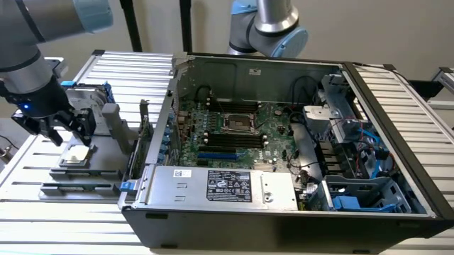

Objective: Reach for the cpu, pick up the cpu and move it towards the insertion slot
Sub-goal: 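Pick up the cpu and move it towards the insertion slot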

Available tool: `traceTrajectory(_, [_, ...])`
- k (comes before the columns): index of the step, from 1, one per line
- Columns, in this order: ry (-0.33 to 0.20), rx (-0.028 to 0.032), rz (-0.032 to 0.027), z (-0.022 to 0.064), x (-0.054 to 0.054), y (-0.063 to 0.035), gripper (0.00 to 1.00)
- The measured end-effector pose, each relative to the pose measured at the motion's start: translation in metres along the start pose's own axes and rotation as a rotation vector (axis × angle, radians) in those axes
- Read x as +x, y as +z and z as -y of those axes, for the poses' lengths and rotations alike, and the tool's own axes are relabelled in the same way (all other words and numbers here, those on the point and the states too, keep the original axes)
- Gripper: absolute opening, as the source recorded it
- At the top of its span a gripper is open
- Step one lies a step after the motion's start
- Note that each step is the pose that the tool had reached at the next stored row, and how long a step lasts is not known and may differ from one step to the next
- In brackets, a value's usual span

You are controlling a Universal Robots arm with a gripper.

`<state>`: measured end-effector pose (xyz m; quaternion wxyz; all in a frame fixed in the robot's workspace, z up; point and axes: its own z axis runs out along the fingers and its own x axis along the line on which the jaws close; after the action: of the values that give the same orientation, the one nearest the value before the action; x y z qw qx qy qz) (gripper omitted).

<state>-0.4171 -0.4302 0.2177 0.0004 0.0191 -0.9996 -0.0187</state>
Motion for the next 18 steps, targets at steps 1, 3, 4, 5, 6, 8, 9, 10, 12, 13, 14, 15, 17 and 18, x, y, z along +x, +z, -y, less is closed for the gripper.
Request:
traceTrajectory(1, [0.001, 0.0007, 0.0000, 0.0001, 0.000, 0.0019, 0.67])
traceTrajectory(3, [0.003, 0.0024, -0.0001, 0.0002, 0.001, 0.0055, 0.67])
traceTrajectory(4, [0.004, 0.0033, 0.0000, 0.0003, 0.001, 0.0073, 0.67])
traceTrajectory(5, [0.004, 0.0044, 0.0000, 0.0004, 0.001, 0.0090, 0.67])
traceTrajectory(6, [0.005, 0.0056, -0.0001, 0.0004, 0.001, 0.0107, 0.67])
traceTrajectory(8, [0.006, 0.0090, -0.0002, 0.0005, 0.001, 0.0138, 0.67])
traceTrajectory(9, [0.007, 0.0110, -0.0002, 0.0006, 0.002, 0.0152, 0.67])
traceTrajectory(10, [0.007, 0.0133, -0.0003, 0.0006, 0.002, 0.0165, 0.67])
traceTrajectory(12, [0.009, 0.0175, -0.0003, 0.0007, 0.002, 0.0183, 0.67])
traceTrajectory(13, [0.010, 0.0198, -0.0005, 0.0007, 0.002, 0.0190, 0.67])
traceTrajectory(14, [0.010, 0.0220, -0.0005, 0.0007, 0.002, 0.0196, 0.67])
traceTrajectory(15, [0.011, 0.0242, -0.0005, 0.0007, 0.002, 0.0202, 0.67])
traceTrajectory(17, [0.012, 0.0285, -0.0007, 0.0008, 0.002, 0.0214, 0.67])
traceTrajectory(18, [0.012, 0.0301, -0.0009, 0.0008, 0.002, 0.0220, 0.67])
